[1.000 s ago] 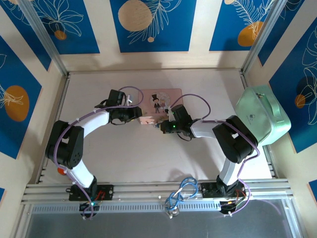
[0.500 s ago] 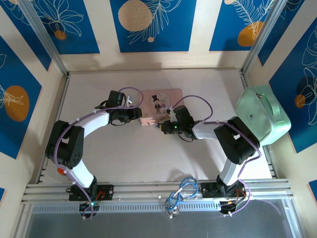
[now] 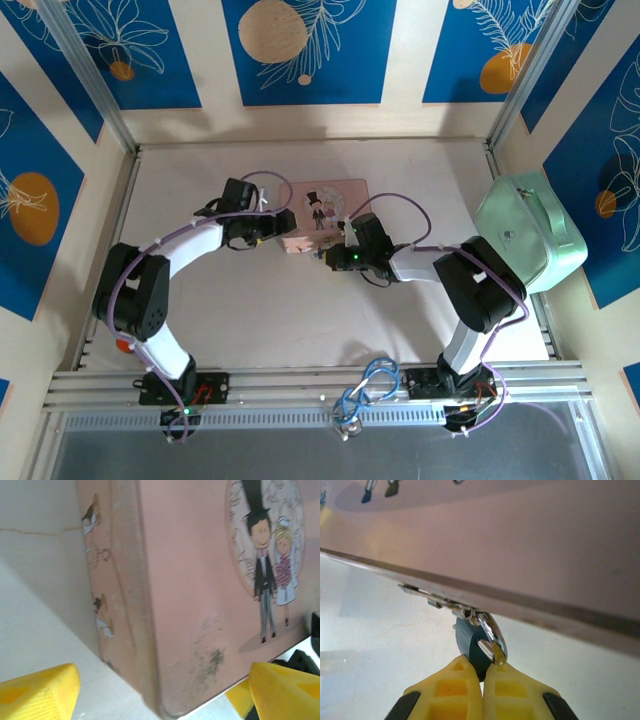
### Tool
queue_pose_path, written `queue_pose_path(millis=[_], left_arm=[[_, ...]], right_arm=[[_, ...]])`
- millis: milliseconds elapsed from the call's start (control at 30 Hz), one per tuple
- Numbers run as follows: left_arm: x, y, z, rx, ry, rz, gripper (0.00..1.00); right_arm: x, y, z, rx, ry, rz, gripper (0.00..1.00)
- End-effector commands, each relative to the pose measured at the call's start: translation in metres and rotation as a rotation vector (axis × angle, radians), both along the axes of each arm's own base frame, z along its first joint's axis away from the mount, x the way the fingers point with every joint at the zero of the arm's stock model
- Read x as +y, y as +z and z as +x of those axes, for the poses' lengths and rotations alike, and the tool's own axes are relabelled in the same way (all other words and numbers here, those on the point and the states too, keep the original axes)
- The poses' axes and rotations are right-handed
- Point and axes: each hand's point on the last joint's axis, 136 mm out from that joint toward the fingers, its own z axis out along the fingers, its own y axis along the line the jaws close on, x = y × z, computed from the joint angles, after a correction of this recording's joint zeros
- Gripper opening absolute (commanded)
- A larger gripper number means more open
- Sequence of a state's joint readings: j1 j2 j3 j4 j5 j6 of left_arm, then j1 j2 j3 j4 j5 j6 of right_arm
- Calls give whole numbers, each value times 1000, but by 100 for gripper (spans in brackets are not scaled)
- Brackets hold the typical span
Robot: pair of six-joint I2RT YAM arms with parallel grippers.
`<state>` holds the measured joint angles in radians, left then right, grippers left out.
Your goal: Unlock the padlock with the key
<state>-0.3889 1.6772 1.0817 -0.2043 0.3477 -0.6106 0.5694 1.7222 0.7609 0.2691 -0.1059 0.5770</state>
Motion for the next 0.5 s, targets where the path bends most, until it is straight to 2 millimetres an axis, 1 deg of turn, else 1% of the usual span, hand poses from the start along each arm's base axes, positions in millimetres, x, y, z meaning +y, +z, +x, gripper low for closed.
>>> queue_pose_path(millis=[0, 133, 233, 333, 467], left_arm=[[-2, 10, 1, -27, 2, 59, 87], [-4, -5, 0, 24, 29, 56, 80], [0, -17, -1, 63, 50, 80, 73], [6, -25, -2, 83, 77, 108, 70], [10, -32, -4, 101, 92, 127, 67]], right_arm=[[3, 5, -11, 21, 25, 16, 0], [5, 4, -12, 28, 35, 16, 0], [4, 4, -12, 29, 30, 14, 0], [0, 3, -12, 39, 15, 20, 0], [-2, 3, -12, 47, 9, 32, 0]])
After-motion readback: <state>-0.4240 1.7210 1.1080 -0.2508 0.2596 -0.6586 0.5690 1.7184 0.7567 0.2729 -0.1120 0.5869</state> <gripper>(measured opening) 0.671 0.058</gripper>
